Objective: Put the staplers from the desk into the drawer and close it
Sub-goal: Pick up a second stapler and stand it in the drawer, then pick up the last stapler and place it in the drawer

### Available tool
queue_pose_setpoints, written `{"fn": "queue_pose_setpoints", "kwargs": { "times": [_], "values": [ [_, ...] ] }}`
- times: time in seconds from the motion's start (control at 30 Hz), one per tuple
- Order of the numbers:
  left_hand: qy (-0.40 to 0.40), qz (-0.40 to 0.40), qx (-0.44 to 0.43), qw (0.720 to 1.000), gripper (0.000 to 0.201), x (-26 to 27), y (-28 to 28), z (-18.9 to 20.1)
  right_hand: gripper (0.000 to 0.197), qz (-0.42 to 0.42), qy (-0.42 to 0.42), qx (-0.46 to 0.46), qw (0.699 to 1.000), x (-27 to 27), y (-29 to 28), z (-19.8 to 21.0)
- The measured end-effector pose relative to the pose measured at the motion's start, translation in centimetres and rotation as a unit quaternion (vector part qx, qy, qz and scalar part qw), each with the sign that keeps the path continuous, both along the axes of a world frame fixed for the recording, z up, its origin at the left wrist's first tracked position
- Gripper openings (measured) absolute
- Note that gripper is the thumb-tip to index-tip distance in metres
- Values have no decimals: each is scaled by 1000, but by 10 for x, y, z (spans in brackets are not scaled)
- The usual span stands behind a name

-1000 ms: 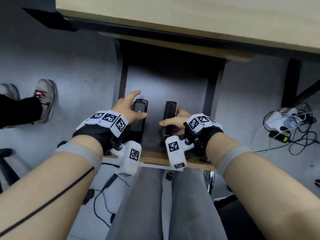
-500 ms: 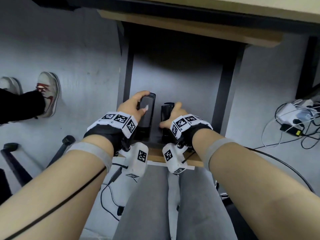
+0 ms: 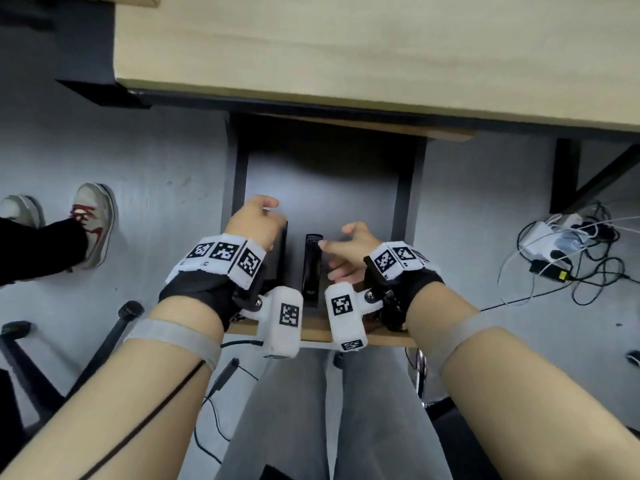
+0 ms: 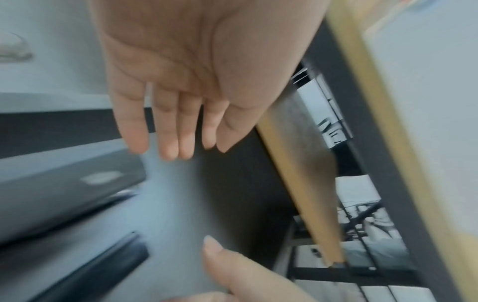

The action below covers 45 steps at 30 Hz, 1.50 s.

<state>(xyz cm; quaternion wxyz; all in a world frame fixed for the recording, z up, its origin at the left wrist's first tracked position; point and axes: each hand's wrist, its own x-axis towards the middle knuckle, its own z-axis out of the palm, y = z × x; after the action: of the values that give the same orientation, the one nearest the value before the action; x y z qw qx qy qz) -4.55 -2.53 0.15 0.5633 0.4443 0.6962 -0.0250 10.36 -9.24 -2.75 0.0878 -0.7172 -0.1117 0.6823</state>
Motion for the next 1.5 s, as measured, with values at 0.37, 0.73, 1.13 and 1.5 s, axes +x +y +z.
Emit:
{"fn": "queue_pose_setpoints", "kwargs": {
  "times": [0.37, 0.73, 1.13, 1.5],
  "values": [
    [-253, -69, 66, 963, 22, 234, 54, 168, 16, -122, -15, 211, 970, 208, 27, 169],
    [127, -161, 117, 972, 127, 423, 85, 135, 24, -334, -258, 335, 843, 439, 89, 178],
    [216, -121, 62, 967, 139, 450, 104, 142, 74, -134, -513, 165, 832, 536, 177, 153],
    [221, -139, 51, 964, 139, 450, 104, 147, 61, 33, -545, 256, 797, 464, 116, 137]
  ]
}}
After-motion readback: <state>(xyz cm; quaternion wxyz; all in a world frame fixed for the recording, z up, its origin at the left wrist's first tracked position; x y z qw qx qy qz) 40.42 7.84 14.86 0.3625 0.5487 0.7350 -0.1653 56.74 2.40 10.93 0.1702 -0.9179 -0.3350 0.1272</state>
